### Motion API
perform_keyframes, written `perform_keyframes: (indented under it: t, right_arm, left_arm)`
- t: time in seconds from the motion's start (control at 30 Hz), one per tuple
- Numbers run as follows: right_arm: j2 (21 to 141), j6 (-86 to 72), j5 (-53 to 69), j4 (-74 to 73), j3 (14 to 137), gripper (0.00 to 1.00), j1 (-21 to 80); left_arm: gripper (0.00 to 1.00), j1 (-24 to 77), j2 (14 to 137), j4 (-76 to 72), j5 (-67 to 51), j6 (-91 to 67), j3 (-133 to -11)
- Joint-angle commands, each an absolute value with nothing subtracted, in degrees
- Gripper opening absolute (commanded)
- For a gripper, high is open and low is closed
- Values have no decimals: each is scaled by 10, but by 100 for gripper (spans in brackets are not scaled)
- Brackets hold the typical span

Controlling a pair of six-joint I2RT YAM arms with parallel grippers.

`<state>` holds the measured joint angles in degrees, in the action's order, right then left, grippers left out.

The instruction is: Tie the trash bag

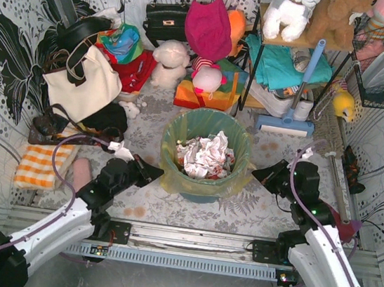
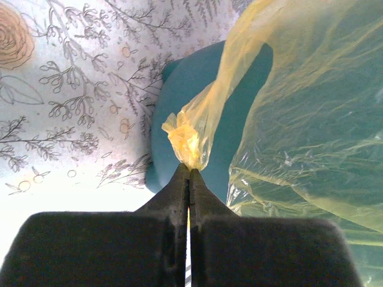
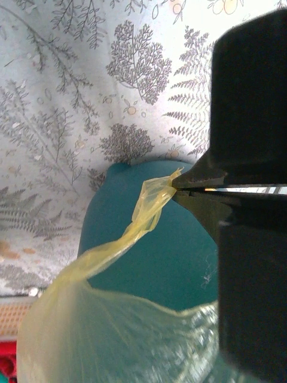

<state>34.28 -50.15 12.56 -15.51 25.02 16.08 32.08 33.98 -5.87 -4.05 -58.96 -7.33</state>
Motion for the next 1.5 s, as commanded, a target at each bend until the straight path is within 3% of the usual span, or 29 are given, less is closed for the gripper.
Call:
perform_keyframes:
  t: [0.0, 0.3, 0.9, 1.47]
  right_arm:
    - [301, -510, 124, -125, 240, 0, 159]
    - [225, -516, 124, -132, 275, 0, 159]
    - [197, -499, 176, -94, 337, 0, 158]
    - [254, -523, 276, 22, 363, 0, 159]
  left_arm:
    - [0, 318, 337, 8, -36, -565, -115]
    - [0, 318, 324, 73, -13, -514, -202]
    - [0, 318, 237, 88, -15, -462, -276]
    - [0, 318, 246, 36, -82, -431, -342]
